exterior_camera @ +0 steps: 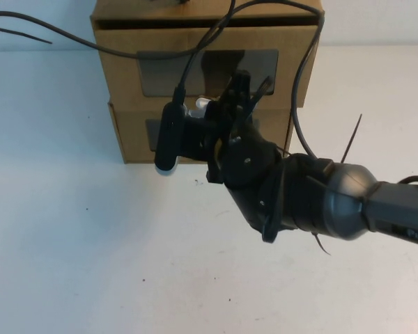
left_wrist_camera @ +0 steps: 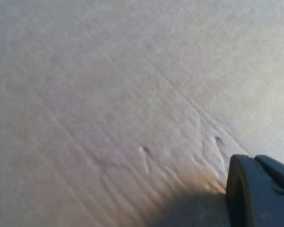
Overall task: Open the shoe box
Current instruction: 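Pull the top drawer of the cardboard box fully open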
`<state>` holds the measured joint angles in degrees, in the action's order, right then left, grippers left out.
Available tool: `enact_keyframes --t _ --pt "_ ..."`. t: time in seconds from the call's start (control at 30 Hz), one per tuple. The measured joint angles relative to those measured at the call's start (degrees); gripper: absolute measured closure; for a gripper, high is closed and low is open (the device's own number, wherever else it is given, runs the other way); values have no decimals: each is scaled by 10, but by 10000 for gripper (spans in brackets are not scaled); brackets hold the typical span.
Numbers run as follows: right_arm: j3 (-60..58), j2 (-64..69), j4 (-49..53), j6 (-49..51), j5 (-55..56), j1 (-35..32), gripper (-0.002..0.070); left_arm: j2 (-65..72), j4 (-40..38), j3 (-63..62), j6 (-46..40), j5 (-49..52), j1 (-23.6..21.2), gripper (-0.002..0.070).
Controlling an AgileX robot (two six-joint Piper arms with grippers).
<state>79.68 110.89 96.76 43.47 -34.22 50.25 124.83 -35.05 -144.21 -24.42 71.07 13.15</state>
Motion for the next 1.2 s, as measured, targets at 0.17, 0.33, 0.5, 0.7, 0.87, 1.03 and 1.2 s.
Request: enact_keyframes --t 0.17,0.33,0.5,0.7,0.87,1.03,1.2 --pt "-28 -23 -6 0 -1 14 669 0 -1 0 0 1 0 680" --pt "-58 -47 -15 0 -14 41 670 -1 -1 0 0 2 0 680" --pt "-95 -69 -17 1 -38 71 670 -1 -1 0 3 2 0 680" --pt "-137 -101 -41 2 -61 114 670 -1 -1 0 5 2 0 680" --pt "-158 -126 -71 3 -75 141 670 -1 -1 0 7 2 0 680" --pt "-179 -146 -101 3 -98 173 670 -1 -1 0 7 2 0 680" --pt "-186 -156 -124 2 -125 212 670 -1 -1 0 9 2 0 680"
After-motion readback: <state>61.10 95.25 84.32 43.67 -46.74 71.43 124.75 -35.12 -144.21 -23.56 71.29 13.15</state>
